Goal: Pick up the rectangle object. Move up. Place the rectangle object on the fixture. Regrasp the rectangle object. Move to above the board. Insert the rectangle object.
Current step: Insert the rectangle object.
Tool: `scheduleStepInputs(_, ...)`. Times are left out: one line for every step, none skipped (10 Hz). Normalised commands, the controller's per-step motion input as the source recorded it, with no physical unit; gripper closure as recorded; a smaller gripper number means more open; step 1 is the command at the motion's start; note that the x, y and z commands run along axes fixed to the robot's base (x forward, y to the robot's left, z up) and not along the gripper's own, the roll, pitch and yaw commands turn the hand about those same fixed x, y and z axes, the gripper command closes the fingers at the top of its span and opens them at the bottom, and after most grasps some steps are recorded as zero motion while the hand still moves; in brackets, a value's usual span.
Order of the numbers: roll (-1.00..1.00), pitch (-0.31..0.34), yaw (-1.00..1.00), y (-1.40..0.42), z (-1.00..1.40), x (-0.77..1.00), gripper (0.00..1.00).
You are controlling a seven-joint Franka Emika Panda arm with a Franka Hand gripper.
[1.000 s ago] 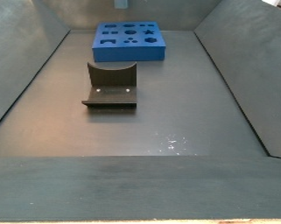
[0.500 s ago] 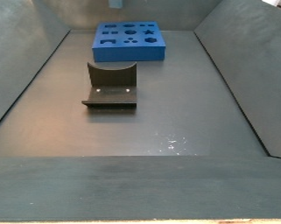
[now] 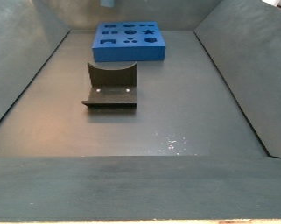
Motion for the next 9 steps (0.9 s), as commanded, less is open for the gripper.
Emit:
scheduleStepInputs(-0.21,0.186,0.13,0.12,0.03,0.23,1.00)
scheduleStepInputs(-0.05,0.189,0.09,0.01,-0.07,0.35,1.00)
scheduleStepInputs(0.00,0.063,0.14,0.00,-0.05,0.77,1.00)
scheduleStepInputs(0.13,0.000,0.11,0.00,0.07,1.00,1.00)
scheduleStepInputs(0.18,-0.003,0.09,0.00,0.12,1.00,1.00)
scheduleStepInputs(0.11,0.000,0.09,0.01,0.09,1.00,1.00)
scheduleStepInputs(0.16,0.000,0.09,0.00,0.13,1.00,1.00)
scheduleStepInputs(0.13,0.000,0.09,0.00,0.11,1.00,1.00)
scheduleStepInputs(0.07,0.137,0.31,0.00,0.00,0.55,1.00)
